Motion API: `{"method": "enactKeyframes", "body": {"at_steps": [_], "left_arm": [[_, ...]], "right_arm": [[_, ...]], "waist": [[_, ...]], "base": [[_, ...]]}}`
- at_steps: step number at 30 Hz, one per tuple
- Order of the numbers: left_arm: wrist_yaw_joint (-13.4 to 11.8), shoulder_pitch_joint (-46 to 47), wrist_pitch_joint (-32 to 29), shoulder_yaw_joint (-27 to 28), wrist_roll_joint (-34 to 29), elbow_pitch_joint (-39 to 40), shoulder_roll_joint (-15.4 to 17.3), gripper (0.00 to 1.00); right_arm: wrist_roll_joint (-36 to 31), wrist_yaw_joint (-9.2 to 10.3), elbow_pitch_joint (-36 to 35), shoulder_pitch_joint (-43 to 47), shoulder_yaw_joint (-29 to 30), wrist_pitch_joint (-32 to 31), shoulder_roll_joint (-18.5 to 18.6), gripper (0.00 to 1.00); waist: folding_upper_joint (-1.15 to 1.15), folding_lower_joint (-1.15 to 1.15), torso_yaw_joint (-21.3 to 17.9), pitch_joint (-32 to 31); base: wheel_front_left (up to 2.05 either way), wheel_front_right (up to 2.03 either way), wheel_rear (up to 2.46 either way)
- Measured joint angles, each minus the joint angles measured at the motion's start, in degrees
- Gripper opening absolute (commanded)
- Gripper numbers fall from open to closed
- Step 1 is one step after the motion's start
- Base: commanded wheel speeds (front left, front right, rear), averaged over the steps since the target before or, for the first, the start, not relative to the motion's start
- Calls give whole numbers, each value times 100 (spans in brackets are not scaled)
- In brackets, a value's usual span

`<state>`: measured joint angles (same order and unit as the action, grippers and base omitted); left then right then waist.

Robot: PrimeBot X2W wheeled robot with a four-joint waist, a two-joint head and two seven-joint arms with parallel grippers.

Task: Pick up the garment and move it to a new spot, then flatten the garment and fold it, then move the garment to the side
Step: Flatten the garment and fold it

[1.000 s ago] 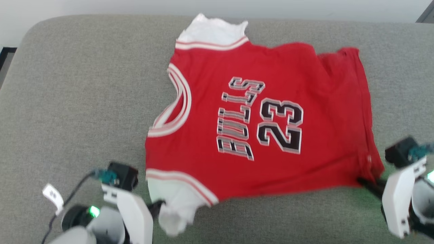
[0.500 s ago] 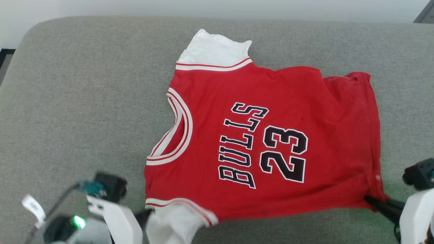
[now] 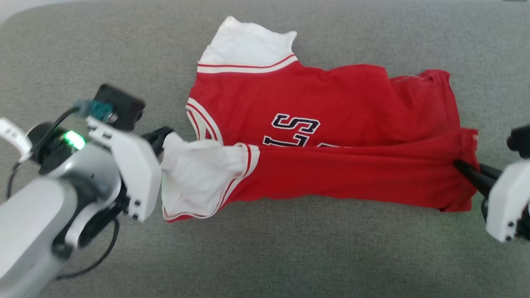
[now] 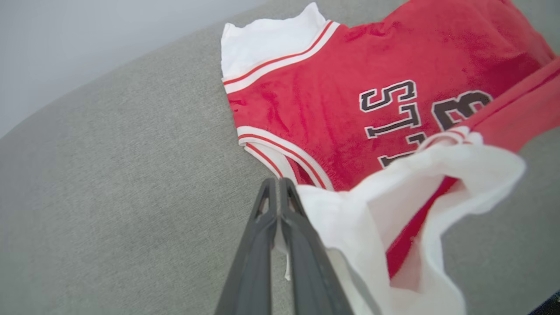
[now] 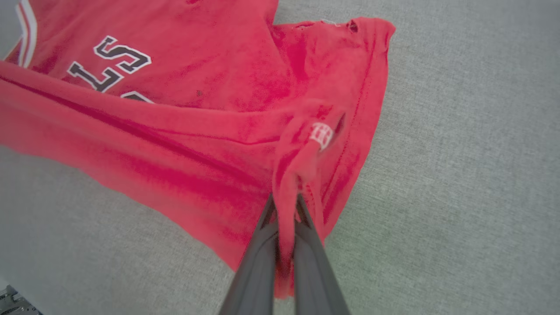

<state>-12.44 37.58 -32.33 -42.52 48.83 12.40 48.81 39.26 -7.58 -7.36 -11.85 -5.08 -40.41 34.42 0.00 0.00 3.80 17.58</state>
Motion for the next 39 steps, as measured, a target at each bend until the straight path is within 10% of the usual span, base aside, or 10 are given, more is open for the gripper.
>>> {"method": "enactKeyframes", "body": {"at_steps": [12, 16, 17, 18, 21, 23, 31, 39], "left_arm": [[1228, 1167, 55, -441, -15, -3027, -1281, 0], [1406, 1317, 22, -454, 120, -3900, -1563, 0], [1446, 1356, 8, -453, 156, -4074, -1615, 11], [1477, 1416, 8, -450, 157, -4196, -1647, 22], [1502, 1529, 8, -385, 218, -4424, -1670, 100], [1506, 1550, 1, -368, 219, -4426, -1639, 100], [953, 1357, -302, -181, 371, -3454, -1112, 100], [-426, 275, -962, 25, 710, -950, -277, 100]], "right_arm": [[-285, 4, 1470, -1444, -992, 2, -330, 1], [-261, 4, 1733, -1755, -1288, 66, -319, 59], [-254, 4, 1773, -1818, -1339, 70, -320, 100], [-234, 4, 1796, -1863, -1377, 111, -318, 100], [-142, 5, 1752, -1925, -1460, 198, -272, 100], [-99, 7, 1668, -1918, -1414, 272, -199, 100], [-264, 7, 940, -1301, -612, 950, -176, 100], [-1109, 8, 81, -373, 651, 1818, -1082, 100]], "waist": [[0, 0, -199, 451], [0, 0, -269, 510], [0, 0, -282, 514], [0, 0, -292, 514], [0, 0, -310, 486], [0, 0, -306, 445], [0, 0, -234, 155], [0, 0, -242, -52]], "base": [[0, 0, 0], [0, 0, 0], [0, 0, 0], [0, 0, 0], [0, 0, 0], [0, 0, 0], [0, 0, 0], [0, 0, 0]]}}
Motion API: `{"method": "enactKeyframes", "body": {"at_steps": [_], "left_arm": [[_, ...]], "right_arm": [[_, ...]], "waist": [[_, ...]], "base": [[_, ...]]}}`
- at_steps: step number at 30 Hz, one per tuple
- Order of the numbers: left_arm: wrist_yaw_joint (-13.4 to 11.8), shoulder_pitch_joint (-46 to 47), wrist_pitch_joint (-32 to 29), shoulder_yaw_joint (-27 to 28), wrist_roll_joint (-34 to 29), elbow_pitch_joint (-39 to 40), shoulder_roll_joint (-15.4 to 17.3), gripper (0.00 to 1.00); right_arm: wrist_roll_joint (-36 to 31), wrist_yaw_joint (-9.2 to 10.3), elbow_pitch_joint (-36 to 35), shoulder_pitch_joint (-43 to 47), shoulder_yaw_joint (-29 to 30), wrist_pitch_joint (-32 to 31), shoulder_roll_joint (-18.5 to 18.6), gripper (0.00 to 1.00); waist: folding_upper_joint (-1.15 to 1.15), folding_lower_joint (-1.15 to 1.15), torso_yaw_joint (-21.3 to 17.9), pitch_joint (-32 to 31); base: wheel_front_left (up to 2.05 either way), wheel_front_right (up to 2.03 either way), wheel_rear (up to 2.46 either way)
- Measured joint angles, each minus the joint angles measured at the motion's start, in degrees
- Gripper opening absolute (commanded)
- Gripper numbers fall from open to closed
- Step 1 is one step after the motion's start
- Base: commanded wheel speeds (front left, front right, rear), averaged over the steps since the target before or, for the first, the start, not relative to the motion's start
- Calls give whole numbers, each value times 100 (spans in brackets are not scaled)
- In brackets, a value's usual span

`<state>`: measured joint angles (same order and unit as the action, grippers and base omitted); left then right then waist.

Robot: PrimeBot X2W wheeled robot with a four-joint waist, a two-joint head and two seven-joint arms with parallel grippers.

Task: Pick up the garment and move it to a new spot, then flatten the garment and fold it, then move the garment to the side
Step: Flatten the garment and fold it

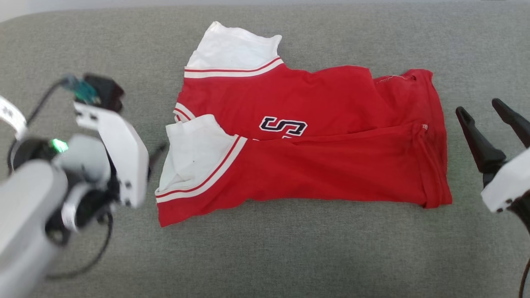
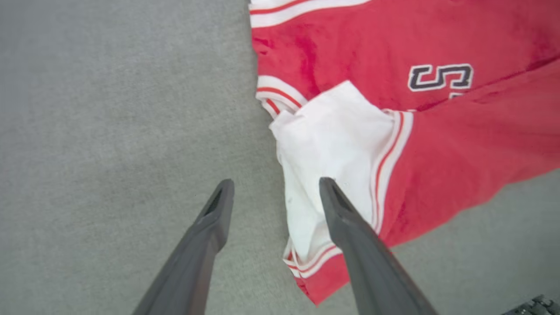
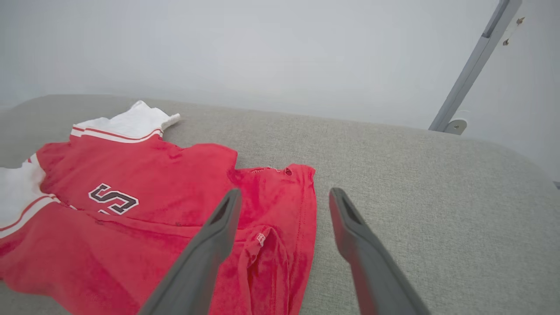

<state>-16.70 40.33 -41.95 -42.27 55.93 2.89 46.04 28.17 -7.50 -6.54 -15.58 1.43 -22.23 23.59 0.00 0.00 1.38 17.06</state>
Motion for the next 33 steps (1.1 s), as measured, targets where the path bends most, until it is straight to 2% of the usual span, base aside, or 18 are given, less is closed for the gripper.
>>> {"method": "enactKeyframes", "body": {"at_steps": [5, 8, 9, 14, 17, 21, 24, 28, 29, 30, 33], "left_arm": [[-744, -647, -253, -30, 111, 1092, 264, 100], [-1140, -937, -352, -63, 111, 1448, 402, 100], [-1140, -937, -352, -63, 111, 1448, 402, 100], [-1596, -1361, -314, -14, 175, 1603, 495, 100], [-1659, -1517, -183, 43, 204, 1460, 541, 100], [-1619, -1602, -12, 119, 253, 994, 492, 100], [-1491, -1603, 82, 174, 388, 638, 377, 100], [-1193, -1550, 165, 163, 439, 270, 190, 100], [-1111, -1500, 172, 155, 445, 171, 143, 59], [-1029, -1456, 194, 154, 470, 94, 85, 0], [-833, -1337, 269, 155, 471, -115, 0, 0]], "right_arm": [[-363, 0, -328, 245, 325, 203, -522, 100], [-468, 0, -463, 345, 374, 254, -688, 100], [-468, 0, -463, 345, 374, 254, -688, 100], [-504, 0, -576, 503, 448, 240, -914, 100], [-485, 0, -612, 596, 467, 188, -971, 100], [-436, 0, -612, 687, 472, 122, -1002, 100], [-355, 1, -588, 738, 417, -2, -1018, 100], [-253, 1, -438, 807, 215, -357, -935, 100], [-234, 0, -397, 822, 132, -477, -876, 100], [-194, 0, -341, 826, 78, -598, -853, 100], [-81, 1, -174, 815, -81, -933, -728, 100]], "waist": [[0, 0, -104, 28], [0, 0, -208, 66], [0, 0, -208, 66], [0, 0, -389, 152], [0, 0, -466, 224], [0, 0, -527, 309], [0, 0, -553, 359], [0, 0, -568, 414], [0, 0, -569, 430], [0, 0, -569, 446], [0, 0, -560, 490]], "base": [[0, 0, 0], [0, 0, 0], [0, 0, 0], [0, 0, 0], [0, 0, 0], [0, 0, 0], [0, 0, 0], [0, 0, 0], [0, 0, 0], [0, 0, 0], [0, 0, 0]]}}
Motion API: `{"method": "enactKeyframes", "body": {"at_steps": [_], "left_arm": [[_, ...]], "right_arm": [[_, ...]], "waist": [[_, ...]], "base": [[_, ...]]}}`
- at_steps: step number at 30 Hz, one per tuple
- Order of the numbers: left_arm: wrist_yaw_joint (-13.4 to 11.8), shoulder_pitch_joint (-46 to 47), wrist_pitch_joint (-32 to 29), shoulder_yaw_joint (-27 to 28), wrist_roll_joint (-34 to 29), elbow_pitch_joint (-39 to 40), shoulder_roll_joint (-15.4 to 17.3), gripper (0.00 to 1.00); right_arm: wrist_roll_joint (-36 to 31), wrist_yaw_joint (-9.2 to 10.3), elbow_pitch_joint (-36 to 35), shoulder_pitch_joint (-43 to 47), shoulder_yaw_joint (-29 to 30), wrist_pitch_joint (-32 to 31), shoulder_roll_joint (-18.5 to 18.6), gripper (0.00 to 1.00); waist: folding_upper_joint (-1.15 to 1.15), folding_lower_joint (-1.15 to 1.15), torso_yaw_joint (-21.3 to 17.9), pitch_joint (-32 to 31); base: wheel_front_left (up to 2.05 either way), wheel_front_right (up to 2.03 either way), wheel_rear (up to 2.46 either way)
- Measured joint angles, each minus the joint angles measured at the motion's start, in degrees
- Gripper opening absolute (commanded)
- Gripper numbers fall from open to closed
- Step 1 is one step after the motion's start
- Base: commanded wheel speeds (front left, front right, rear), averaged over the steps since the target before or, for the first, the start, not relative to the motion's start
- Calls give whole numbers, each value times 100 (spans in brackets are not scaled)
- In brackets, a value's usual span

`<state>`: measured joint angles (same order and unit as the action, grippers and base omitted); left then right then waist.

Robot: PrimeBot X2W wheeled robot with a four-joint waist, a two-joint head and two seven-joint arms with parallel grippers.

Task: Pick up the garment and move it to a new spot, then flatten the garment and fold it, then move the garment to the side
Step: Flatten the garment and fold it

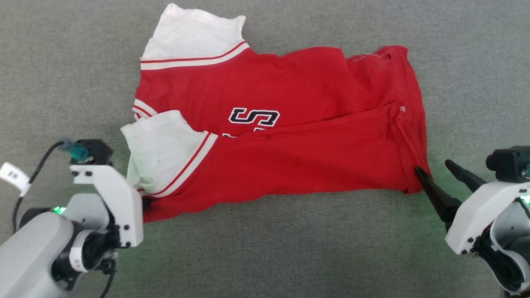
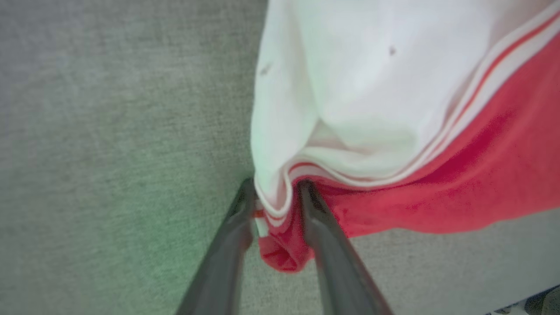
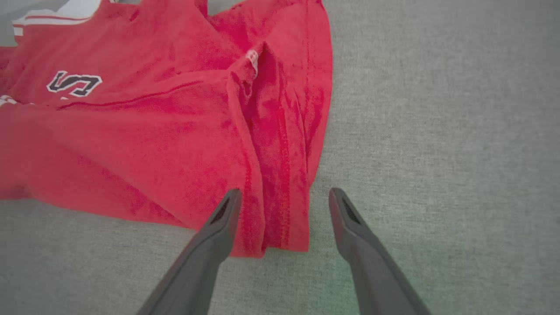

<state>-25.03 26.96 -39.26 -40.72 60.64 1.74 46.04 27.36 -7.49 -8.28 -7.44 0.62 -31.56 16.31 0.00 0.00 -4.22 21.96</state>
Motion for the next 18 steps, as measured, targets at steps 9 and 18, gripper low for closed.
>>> {"method": "enactKeyframes", "body": {"at_steps": [9, 18], "left_arm": [[238, 282, 2, -75, -9, -220, -267, 0], [328, 373, 76, -116, -34, -335, -441, 0]], "right_arm": [[238, 0, 713, -526, -265, -834, 250, 100], [620, 16, 1401, -1177, -817, -1585, 555, 0]], "waist": [[0, 0, 174, 132], [0, 0, 361, 170]], "base": [[0, 0, 0], [0, 0, 0]]}}
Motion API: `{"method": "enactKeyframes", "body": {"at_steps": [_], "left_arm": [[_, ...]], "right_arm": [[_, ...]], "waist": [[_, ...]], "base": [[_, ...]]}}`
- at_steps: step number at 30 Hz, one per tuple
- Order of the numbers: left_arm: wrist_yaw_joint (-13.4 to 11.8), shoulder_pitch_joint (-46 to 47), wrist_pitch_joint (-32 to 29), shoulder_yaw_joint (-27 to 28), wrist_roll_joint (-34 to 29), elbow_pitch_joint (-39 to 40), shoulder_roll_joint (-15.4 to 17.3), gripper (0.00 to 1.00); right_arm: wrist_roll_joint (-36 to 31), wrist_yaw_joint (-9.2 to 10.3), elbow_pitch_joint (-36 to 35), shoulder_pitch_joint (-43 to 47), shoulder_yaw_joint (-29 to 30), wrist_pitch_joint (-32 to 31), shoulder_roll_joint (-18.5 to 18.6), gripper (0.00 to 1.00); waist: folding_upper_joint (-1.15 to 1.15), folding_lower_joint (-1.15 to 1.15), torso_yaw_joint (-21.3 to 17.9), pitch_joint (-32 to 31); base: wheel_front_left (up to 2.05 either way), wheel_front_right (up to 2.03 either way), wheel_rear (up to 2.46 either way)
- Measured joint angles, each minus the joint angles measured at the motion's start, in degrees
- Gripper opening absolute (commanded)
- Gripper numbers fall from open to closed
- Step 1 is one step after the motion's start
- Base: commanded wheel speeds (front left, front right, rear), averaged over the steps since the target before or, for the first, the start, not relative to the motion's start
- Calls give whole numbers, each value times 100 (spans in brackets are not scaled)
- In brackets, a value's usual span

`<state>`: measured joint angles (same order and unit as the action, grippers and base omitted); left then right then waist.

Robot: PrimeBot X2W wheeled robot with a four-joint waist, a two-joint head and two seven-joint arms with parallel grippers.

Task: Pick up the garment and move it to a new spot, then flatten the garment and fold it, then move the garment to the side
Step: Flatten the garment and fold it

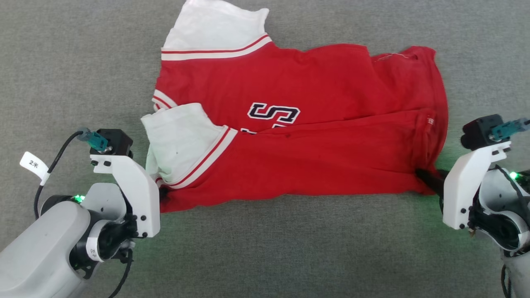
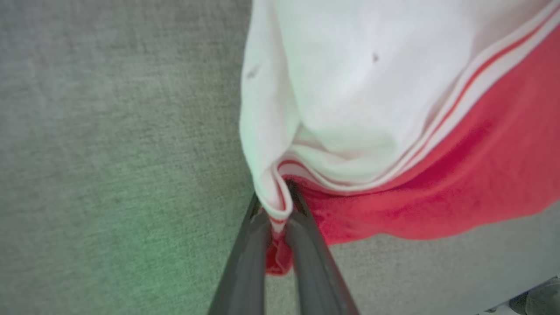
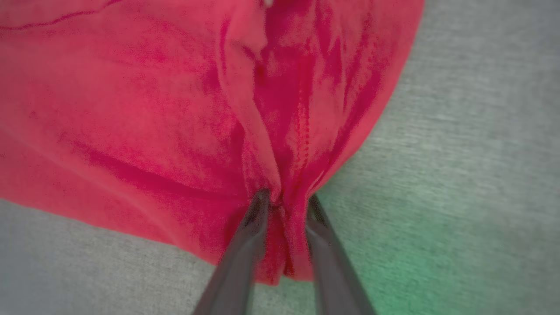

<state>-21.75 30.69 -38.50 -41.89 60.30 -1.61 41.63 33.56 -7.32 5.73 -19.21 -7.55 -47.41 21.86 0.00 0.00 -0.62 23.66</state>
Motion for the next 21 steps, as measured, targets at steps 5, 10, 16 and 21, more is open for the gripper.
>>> {"method": "enactKeyframes", "body": {"at_steps": [5, 10, 16, 21], "left_arm": [[-3, -9, 25, 63, 68, 64, 14, 0], [-199, -112, -65, 145, 134, 381, 202, 0], [-622, -506, -211, 214, 178, 1115, 621, 0], [-1062, -1018, -290, 188, 274, 1712, 875, 0]], "right_arm": [[293, -22, -86, -26, -12, -213, 209, 0], [599, -22, -433, 135, 167, -542, 456, 0], [859, -20, -1012, 588, 542, -962, 732, 0], [942, -20, -1448, 1098, 889, -1298, 711, 0]], "waist": [[0, 0, 45, -35], [0, 0, 75, -151], [0, 0, 138, -319], [0, 0, 183, -381]], "base": [[0, 0, 0], [0, 0, 0], [0, 0, 0], [0, 0, 0]]}}
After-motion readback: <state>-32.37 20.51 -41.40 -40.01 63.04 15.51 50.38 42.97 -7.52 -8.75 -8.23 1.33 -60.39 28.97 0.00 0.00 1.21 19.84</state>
